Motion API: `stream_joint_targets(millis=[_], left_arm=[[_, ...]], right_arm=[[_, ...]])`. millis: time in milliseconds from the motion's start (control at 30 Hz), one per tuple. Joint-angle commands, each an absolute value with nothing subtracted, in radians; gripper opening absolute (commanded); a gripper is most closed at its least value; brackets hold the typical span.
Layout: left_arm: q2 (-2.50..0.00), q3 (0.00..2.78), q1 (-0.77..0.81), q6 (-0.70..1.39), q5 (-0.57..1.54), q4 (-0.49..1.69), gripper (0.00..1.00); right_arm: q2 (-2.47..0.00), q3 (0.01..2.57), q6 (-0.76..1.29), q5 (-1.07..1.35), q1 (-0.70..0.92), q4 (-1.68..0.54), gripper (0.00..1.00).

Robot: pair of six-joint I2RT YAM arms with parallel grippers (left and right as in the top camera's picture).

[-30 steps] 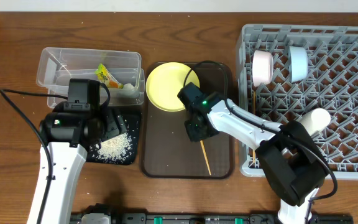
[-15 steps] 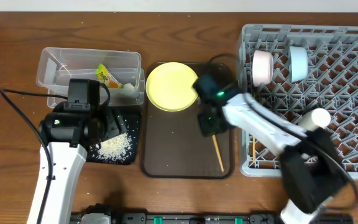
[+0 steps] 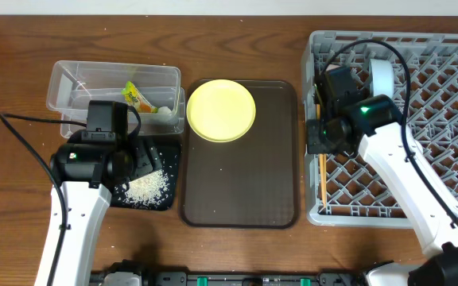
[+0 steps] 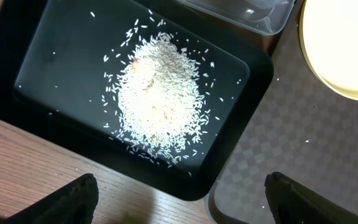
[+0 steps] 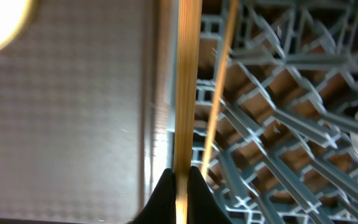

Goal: Sort waste into correct bins and load items into the dishwasher rack
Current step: 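Place the second chopstick into the rack beside the first, then grasp the yellow plate edge on the brown tray with the right gripper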

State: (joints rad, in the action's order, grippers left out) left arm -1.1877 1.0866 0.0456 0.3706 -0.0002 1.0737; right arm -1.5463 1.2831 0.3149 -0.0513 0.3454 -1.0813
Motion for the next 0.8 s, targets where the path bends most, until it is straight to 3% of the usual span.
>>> stream_joint_targets(millis=[0, 100, 200, 567, 767], left_arm=[[-1.190, 1.084, 0.040, 0.383, -0.012, 1.077, 0.88], [-1.190, 1.084, 0.041, 0.383, -0.012, 1.077, 0.89], [-1.190, 1.084, 0.040, 0.383, -0.012, 1.077, 0.88], [-1.190, 1.084, 0.040, 0.383, -0.012, 1.077, 0.88], [-1.190, 1.084, 0.041, 0.383, -0.012, 1.077, 0.88]], right_arm=[[-1.557, 1.229, 0.295, -0.079, 0.319, -1.068, 0.01], [-1.557, 1.189, 0.295, -0.079, 0.317, -1.028, 0.02], [-1.557, 1.166, 0.295, -0.079, 0.317, -0.997, 0.22], [-1.554, 1.271, 0.228, -0.050, 0.332, -0.889, 0.37], [-1.568, 1.290, 0.227, -0.044, 0.401, -0.651, 0.52]])
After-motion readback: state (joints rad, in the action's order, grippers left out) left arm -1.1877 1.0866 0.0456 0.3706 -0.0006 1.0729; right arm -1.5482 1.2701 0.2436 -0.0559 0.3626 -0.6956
